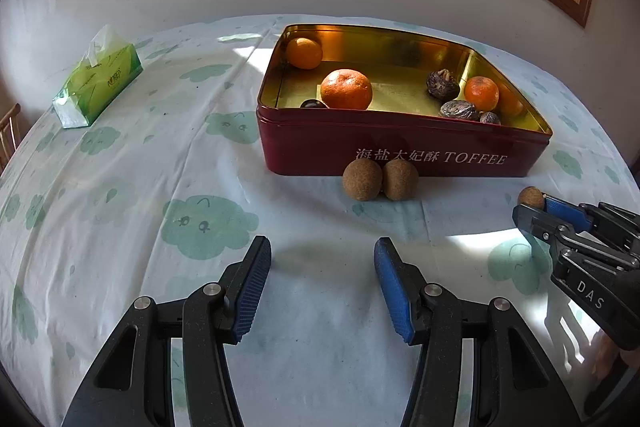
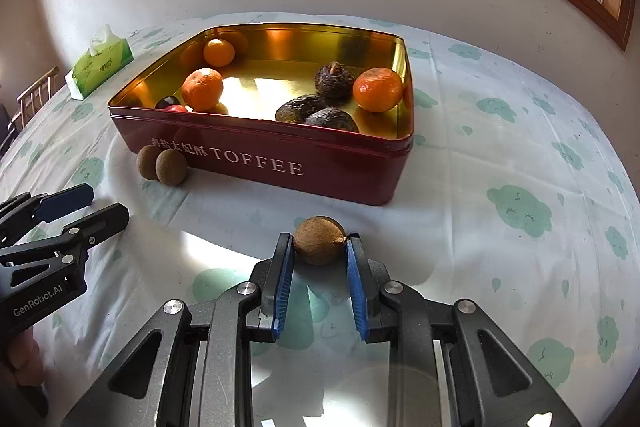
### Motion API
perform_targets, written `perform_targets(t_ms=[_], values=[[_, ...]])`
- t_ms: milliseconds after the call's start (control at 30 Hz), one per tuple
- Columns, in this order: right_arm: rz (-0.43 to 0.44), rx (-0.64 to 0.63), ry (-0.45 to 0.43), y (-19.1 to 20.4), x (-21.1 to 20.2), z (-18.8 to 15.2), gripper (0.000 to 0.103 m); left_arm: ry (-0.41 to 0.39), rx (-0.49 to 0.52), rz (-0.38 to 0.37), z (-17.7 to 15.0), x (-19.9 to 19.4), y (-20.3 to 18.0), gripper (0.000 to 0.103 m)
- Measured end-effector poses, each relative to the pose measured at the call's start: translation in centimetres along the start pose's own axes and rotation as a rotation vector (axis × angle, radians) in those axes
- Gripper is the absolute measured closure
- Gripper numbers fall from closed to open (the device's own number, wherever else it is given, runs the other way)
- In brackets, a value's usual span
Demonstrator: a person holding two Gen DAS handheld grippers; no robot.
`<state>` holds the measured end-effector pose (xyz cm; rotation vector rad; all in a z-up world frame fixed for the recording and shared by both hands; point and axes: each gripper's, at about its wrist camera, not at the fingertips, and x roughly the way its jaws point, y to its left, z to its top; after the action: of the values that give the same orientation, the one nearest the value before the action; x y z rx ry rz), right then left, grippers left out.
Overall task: Organize fruits
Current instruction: 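Grasp the two brown fruits beside the tin together with the left tool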
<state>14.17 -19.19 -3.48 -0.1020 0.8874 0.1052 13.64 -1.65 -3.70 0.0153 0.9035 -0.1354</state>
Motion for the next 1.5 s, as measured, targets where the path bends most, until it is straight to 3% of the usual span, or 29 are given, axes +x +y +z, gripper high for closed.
perform_targets(t_ms=[533, 1333, 1500], values=[[-0.022, 0.043, -0.007, -3.1, -0.2, -0.2, 0.079, -0.004, 0.030, -0.038, 0.9, 1.0, -2.5, 0.048], [0.003, 0.065, -0.009, -3.5, -0.2, -0.3, 0.078, -0.004, 0.007, 0.003, 3.4, 3.2, -3.2, 0.048], [0.002, 0.064, -0.009, -3.5, -0.2, -0.3, 0.078, -0.007, 0.005, 0.006, 3.5, 3.2, -3.0, 0.054]])
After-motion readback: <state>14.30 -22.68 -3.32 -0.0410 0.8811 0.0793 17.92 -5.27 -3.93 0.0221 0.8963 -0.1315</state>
